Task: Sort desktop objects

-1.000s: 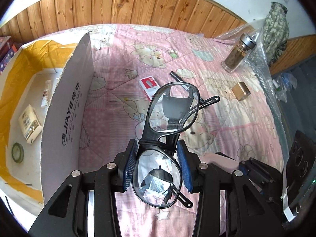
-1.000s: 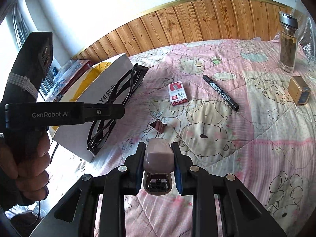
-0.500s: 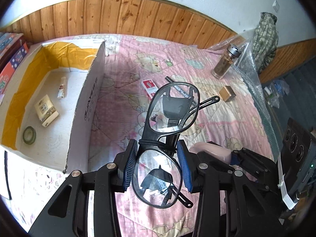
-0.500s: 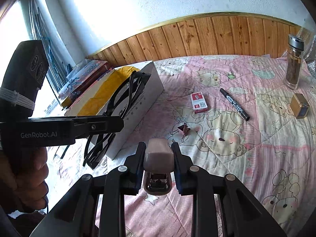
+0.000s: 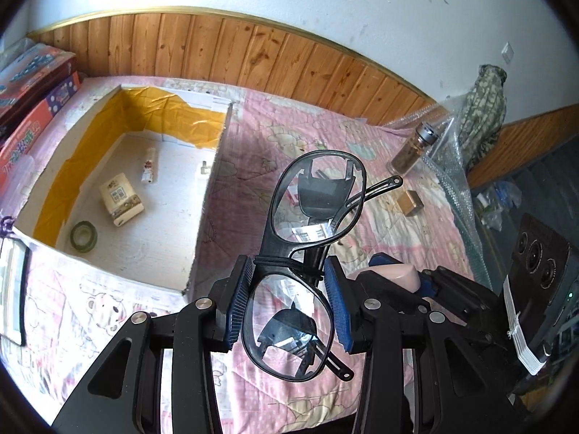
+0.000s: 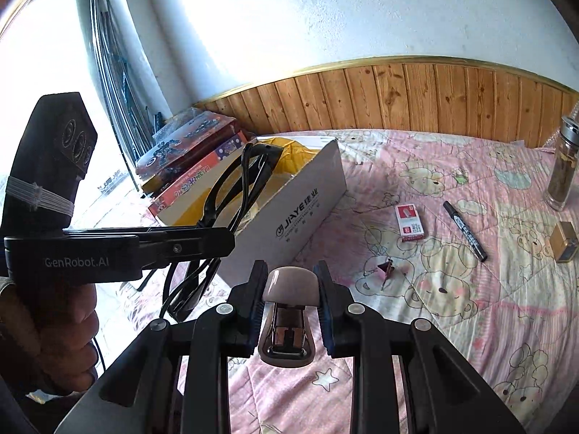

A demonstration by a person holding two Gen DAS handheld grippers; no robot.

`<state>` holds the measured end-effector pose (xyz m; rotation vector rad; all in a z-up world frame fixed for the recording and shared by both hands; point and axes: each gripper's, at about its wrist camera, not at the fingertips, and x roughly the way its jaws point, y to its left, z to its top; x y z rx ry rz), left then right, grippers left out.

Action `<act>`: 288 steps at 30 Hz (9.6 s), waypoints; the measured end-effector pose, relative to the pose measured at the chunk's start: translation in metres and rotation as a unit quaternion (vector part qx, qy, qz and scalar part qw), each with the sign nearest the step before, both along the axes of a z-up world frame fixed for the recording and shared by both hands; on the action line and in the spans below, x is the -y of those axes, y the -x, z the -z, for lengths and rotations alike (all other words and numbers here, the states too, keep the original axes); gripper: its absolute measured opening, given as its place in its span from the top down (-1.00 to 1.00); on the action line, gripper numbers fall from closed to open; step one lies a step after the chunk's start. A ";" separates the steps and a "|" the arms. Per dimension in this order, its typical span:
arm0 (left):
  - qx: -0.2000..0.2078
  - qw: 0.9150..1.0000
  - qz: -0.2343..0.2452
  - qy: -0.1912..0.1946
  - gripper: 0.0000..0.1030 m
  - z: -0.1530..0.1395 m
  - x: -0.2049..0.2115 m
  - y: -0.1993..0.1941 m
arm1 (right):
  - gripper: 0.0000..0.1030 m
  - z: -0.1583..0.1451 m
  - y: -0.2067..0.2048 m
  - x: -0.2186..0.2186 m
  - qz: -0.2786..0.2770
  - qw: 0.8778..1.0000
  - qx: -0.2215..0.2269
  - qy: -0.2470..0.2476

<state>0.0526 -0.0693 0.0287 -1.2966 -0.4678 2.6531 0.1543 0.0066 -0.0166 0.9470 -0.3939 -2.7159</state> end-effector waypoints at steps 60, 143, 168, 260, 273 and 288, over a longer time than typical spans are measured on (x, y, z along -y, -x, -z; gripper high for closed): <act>0.107 0.994 -0.010 0.007 0.21 0.064 0.135 0.091 | 0.47 -0.012 0.250 0.074 -0.114 0.988 0.103 -0.019; 0.180 0.981 0.053 0.052 0.01 0.063 0.099 0.080 | 0.03 0.021 0.280 0.087 -0.173 0.953 0.223 -0.109; 0.074 0.987 0.007 0.143 0.01 0.004 0.065 0.027 | -0.06 -0.025 0.165 0.049 -0.135 0.988 0.036 -0.065; 0.068 0.992 0.077 0.079 0.38 0.111 -0.082 0.092 | 0.72 0.131 0.080 -0.177 0.111 0.984 0.130 0.044; 0.077 0.993 0.038 0.082 0.38 0.088 -0.057 0.055 | 0.72 0.106 0.057 -0.119 0.075 0.990 0.117 0.021; 0.059 0.996 0.027 0.066 0.38 0.068 -0.042 0.023 | 0.72 0.086 0.027 -0.063 0.041 0.994 0.105 -0.002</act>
